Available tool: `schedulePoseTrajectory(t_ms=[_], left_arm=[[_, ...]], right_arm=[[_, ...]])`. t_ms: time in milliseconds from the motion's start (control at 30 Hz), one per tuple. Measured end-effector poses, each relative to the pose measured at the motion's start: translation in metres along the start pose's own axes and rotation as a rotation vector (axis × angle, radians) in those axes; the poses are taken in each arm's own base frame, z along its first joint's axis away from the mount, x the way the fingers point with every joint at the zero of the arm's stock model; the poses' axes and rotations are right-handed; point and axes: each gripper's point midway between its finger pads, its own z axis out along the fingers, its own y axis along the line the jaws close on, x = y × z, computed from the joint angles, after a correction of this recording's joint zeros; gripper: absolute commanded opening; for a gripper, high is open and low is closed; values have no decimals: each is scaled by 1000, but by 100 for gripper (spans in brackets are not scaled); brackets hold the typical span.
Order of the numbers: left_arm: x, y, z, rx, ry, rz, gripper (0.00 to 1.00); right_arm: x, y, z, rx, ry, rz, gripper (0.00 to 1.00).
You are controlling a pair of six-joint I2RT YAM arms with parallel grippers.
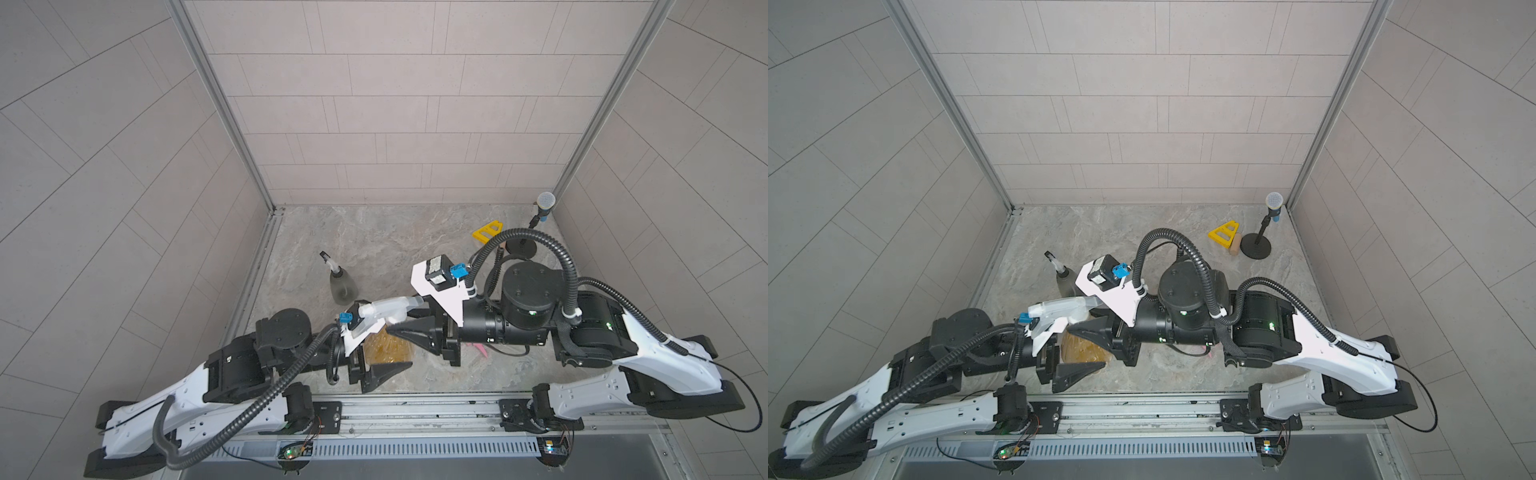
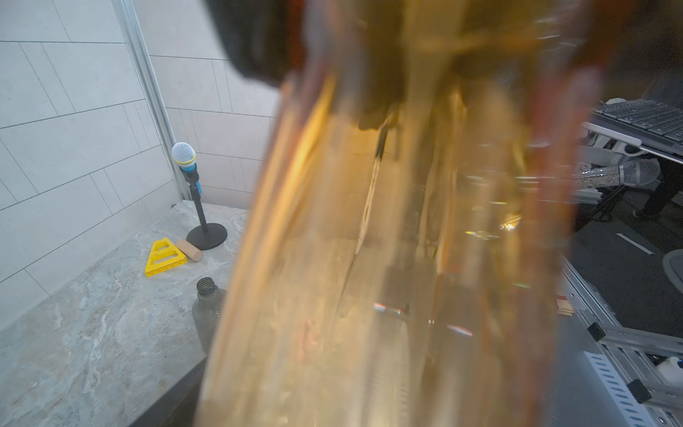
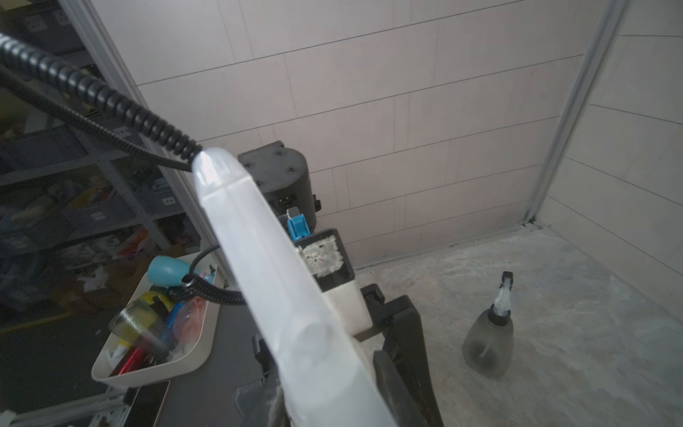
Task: Attach spray nozzles to spray bottles
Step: Screw the spray nozzle on the spray bottle.
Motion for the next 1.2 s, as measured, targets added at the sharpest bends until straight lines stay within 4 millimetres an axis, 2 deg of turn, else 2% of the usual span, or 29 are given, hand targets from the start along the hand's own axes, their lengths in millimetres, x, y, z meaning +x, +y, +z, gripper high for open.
schedulePoseTrajectory(t_ms=[167,267,333,400,500,567,667,800,900,967,1067,1200], left_arm=[[-1,7,0,-43,-3,-5,0],[-1,13,-1,-72,-5,-21,0],[-2,15,-1,-87,-7,-10,0],[-1,18,0,-101,-3,2,0],[0,19,0,-110,0,10,0],[-1,18,-1,-105,-4,11,0],[0,13,-3,-74,-7,11,0],[-1,3,-5,-17,-15,12,0],[0,-4,-7,18,-14,12,0],[0,-7,-7,36,-14,12,0],[2,-8,-7,43,-7,11,0],[3,-10,-7,54,-1,7,0]], right_arm=[[1,-8,12,161,-23,52,22],[-2,-13,13,209,-37,68,36],[-7,-14,5,210,-60,85,50],[-1,-15,6,200,-47,83,63],[13,-19,1,156,4,63,72],[15,-25,-8,128,21,48,74],[1,-30,-28,95,5,11,76],[-31,-15,-53,3,-47,-72,80],[-49,-3,-61,-56,-76,-124,80],[-56,4,-59,-89,-74,-154,76],[-59,11,-47,-124,-51,-185,67],[-42,13,-15,-154,43,-203,57]])
